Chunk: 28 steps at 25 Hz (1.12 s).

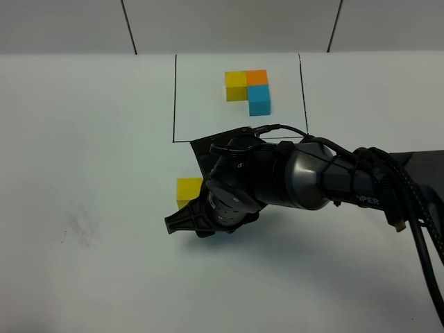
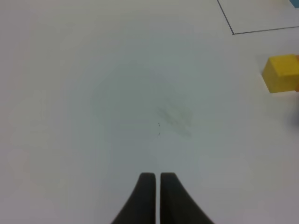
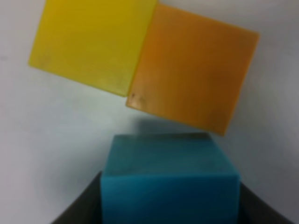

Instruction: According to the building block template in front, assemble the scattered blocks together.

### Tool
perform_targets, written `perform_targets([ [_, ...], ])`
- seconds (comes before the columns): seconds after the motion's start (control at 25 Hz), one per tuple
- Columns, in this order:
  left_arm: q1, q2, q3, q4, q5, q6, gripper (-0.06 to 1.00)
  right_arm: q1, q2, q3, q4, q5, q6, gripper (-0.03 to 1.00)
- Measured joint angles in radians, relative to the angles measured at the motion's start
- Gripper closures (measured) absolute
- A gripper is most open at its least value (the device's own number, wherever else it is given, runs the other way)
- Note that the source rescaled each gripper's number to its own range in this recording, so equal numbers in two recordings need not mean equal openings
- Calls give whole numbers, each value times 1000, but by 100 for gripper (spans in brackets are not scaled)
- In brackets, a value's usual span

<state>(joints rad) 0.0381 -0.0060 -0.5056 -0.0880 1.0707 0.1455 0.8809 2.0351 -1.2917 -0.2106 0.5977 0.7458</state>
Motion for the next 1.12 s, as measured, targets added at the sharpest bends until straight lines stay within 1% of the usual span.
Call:
perform_targets([
  [0.6, 0, 0, 0, 0, 0, 0, 94, 0, 23, -8, -5, 17, 21, 48],
  [0.88, 0, 0, 0, 0, 0, 0, 94, 0, 60, -78, -5, 87, 22, 48],
  [1.12, 0, 0, 0, 0, 0, 0, 94, 0, 71, -90, -5, 97, 22, 48],
])
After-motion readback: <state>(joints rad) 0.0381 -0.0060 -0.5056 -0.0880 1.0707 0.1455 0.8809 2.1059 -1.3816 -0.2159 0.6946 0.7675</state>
